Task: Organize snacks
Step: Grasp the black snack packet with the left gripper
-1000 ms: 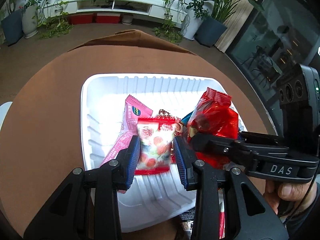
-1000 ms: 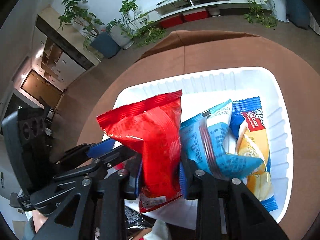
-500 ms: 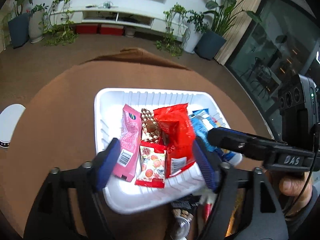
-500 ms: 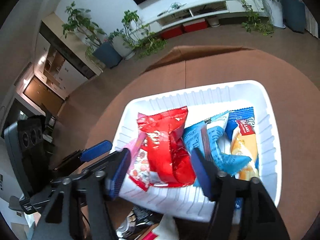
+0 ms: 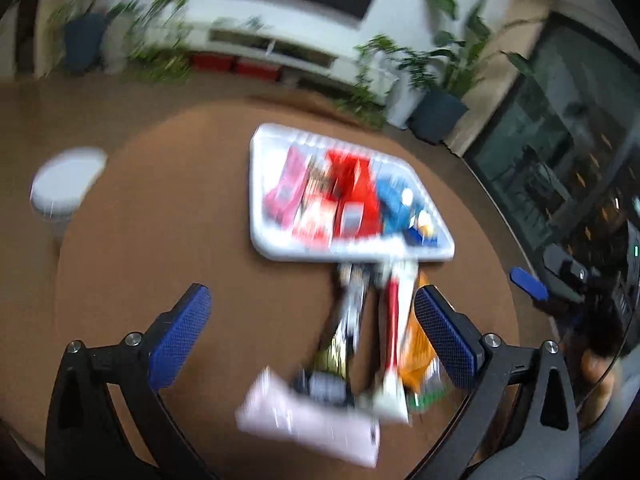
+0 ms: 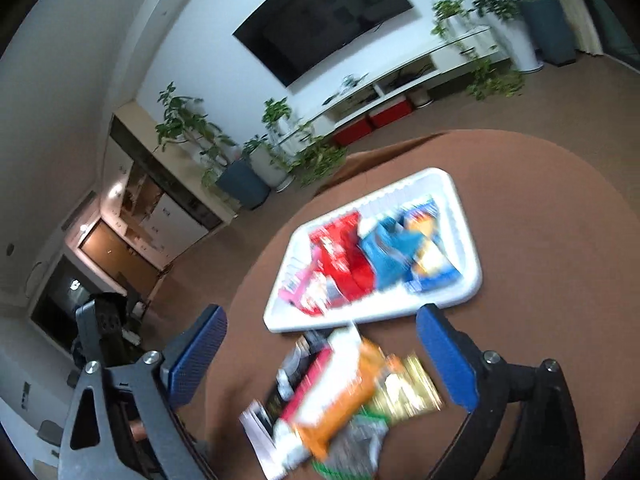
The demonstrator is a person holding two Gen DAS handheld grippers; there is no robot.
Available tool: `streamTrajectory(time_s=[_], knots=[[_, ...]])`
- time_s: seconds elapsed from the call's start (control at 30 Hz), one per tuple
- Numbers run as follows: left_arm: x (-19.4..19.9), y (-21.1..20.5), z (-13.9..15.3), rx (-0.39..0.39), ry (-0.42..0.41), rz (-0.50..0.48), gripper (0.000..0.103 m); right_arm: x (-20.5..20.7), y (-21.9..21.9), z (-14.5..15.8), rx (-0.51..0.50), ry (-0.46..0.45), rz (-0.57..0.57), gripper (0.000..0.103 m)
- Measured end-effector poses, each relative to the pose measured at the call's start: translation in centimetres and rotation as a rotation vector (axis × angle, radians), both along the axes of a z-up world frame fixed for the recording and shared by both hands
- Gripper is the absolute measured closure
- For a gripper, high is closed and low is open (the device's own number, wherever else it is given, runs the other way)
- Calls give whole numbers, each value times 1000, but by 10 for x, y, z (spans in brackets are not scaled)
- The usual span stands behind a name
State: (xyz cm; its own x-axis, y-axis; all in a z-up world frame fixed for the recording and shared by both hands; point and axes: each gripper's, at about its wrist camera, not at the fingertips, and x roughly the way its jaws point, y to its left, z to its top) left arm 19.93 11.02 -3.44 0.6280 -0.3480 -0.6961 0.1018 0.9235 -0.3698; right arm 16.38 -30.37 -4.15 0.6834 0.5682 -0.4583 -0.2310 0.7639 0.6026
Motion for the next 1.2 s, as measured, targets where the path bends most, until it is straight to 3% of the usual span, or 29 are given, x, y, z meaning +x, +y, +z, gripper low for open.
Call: streamTrajectory(time_s=[0.1,0.27,0.5,0.67,0.77,0.9,1.2], knots=[[-34,-1,-23,-43,66,1,0,-30,-4,-20,13,27,-13,5],[-48,-10,-41,22,102,-20,0,-57,3,-42,-76,50,-21,5],[-27,-44,-22,254,69,-173,1,-75,6,-54,-129,62,-19,11],[-1,-56,-18,334,89,-260,3,-83,10,-48,-164,31,-13,15],[15,-62,-22,376,101,-299,9,-84,15,-49,-180,30,1,19],[35,-69,-33,418,142,-344,32,-81,21,-52,-191,40,24,26],[61,-88,-62,477,227,-410,38,-81,27,-52,-216,39,48,32]])
